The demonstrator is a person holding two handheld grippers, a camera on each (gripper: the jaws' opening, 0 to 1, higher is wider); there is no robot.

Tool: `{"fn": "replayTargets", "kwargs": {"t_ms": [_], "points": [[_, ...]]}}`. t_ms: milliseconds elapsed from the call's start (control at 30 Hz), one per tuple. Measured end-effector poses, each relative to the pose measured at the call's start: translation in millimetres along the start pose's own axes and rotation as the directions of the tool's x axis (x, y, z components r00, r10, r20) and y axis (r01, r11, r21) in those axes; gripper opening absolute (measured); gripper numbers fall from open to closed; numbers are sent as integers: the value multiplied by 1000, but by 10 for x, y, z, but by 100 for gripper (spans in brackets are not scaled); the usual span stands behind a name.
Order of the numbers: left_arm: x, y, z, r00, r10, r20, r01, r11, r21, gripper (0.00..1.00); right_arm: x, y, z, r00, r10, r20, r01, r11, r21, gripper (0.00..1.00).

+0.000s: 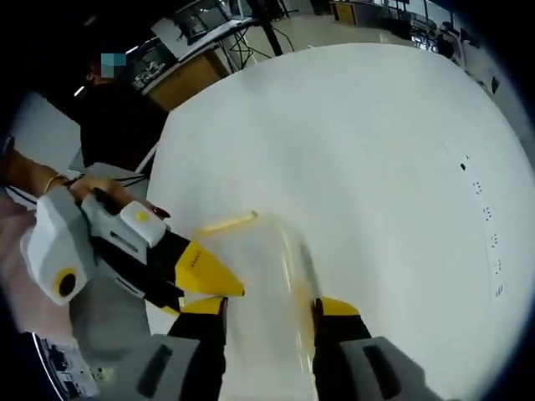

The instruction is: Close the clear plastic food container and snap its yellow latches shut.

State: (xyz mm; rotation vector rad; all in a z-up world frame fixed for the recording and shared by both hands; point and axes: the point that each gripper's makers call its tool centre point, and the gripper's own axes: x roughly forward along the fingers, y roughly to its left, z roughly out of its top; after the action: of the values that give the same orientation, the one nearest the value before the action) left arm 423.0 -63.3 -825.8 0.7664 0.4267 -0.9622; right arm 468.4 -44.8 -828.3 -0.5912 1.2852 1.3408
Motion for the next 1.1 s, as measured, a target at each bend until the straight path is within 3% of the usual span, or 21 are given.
{"fn": "replayTargets", "kwargs": {"t_ms": [200, 700, 800, 1100], "points": [[-3, 12, 1, 1000, -3, -2, 3, 1000, -1, 42, 8, 13, 29, 997, -36, 63, 35, 999, 9, 42], [-12, 8, 2, 1000, -14, -13, 14, 1000, 2, 43, -11, 1, 32, 990, -85, 116, 84, 996, 11, 42], [-21, 1, -16, 999, -29, -40, 30, 999, 25, 43, -18, 16, 28, 983, -93, 157, 91, 996, 21, 43], [-25, -11, -11, 999, -28, -29, 30, 998, 57, 45, -68, 11, 9, 946, -205, 250, 192, 978, 78, 44]]}}
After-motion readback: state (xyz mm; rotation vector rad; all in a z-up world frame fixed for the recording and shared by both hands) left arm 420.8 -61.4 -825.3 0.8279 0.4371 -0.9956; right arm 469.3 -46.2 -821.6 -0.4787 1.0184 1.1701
